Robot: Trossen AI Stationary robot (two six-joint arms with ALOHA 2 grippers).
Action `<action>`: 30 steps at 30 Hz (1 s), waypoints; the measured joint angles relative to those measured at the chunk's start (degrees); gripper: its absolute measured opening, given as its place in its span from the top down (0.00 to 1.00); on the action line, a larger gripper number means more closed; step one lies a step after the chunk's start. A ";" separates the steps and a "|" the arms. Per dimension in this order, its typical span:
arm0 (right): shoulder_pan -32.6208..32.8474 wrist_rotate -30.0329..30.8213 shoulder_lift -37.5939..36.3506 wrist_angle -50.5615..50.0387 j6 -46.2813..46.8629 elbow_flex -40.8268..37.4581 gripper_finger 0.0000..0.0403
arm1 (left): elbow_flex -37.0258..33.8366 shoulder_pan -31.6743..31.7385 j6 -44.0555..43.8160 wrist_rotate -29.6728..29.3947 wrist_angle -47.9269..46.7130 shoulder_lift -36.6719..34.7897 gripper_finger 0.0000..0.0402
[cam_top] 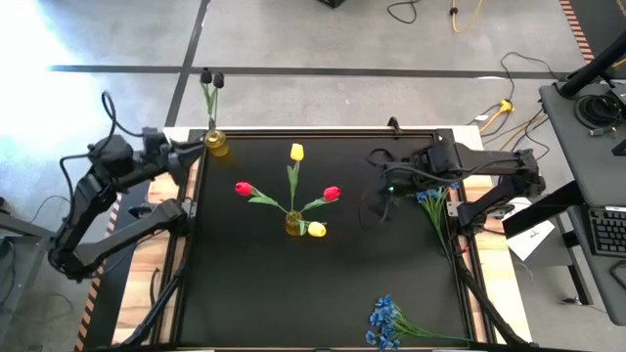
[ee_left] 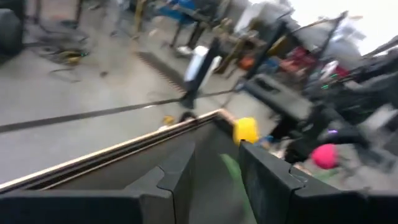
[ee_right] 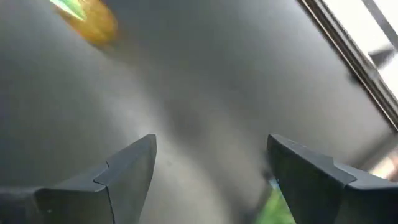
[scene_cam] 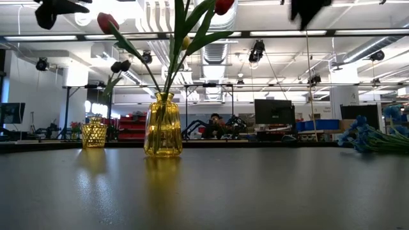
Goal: Sort flowers into vase by color
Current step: Put the top blue flowers into the top vase
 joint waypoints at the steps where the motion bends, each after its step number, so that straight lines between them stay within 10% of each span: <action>1: -0.56 0.25 -0.75 -1.61 1.24 -2.35 0.26 | -0.84 -0.10 -1.07 0.99 1.40 -1.08 0.72; 14: -18.23 -9.36 -8.86 1.71 9.25 -34.69 0.31 | -16.06 -0.33 -14.75 11.64 38.44 -4.32 0.72; 30: -31.56 -13.32 4.51 10.02 -4.92 -47.39 0.37 | -9.10 -13.47 -5.34 14.11 36.58 9.75 0.79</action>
